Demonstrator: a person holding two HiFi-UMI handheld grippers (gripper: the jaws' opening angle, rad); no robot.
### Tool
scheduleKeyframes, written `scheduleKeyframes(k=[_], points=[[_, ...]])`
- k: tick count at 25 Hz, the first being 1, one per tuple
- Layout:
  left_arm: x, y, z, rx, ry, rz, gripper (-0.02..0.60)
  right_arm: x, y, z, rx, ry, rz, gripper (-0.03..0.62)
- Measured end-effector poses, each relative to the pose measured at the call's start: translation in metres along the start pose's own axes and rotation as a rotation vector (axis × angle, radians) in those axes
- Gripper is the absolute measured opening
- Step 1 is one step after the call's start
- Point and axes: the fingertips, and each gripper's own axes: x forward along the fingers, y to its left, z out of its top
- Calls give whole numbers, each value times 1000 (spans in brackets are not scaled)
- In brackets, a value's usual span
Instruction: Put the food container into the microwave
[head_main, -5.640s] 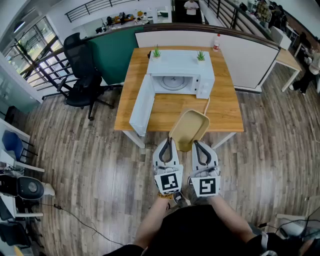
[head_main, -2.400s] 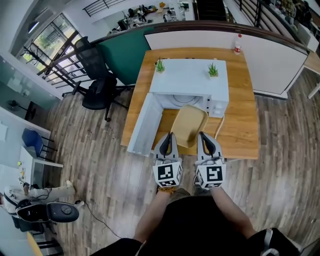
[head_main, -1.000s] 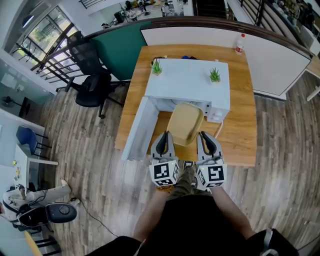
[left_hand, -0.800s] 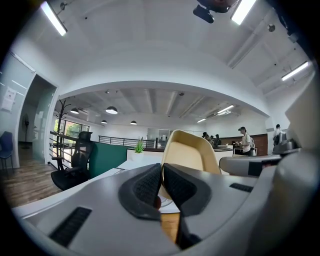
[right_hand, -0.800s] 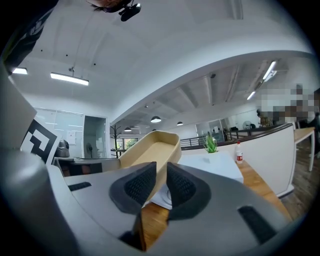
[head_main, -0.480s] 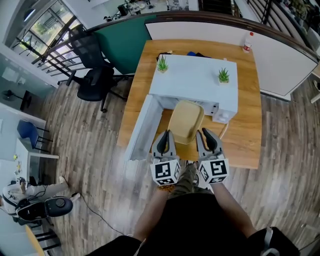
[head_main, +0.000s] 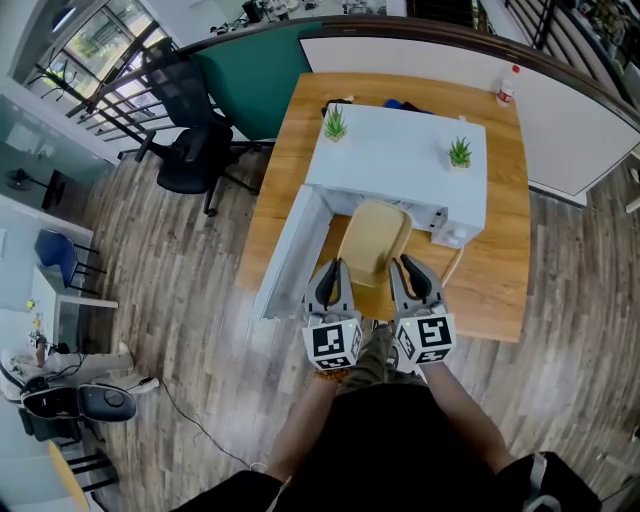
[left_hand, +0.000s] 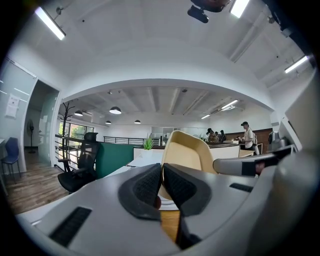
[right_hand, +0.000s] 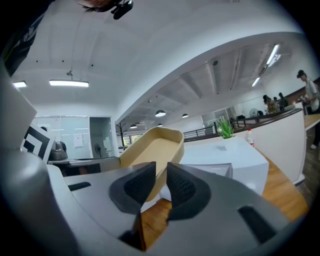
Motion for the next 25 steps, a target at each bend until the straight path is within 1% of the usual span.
scheduleKeyframes(k=[4,7,10,12,15,16,17,20,25], points=[[2,-1,-2,8,4,-2,37,4,-2,-3,27,3,-2,67],[2,-3,-4,19,0,-4,37,8,-7,-3,68,10,-10,63],[3,-8,-5,35,-19,-10,37,13,-16,-11,130,39,-21,63],[5,-11,-5,39,-27,-17,37,17,-20,-17,164,63,-23,78],[8,-16,-6,42,-34,-33,38,22,-27,-25,191,87,-46,78],[9,-17,-6,42,-37,-37,38,22,-29,-28,202,94,-56,72],[9,-19,-6,40,-40,-40,38,23,-32,-31,213,101,-65,52],[11,-21,-9,48,-48,-53,38,26,-36,-39,226,124,-82,61],[17,-18,-25,63,-12,-51,40,31,-41,-47,282,143,-84,51]])
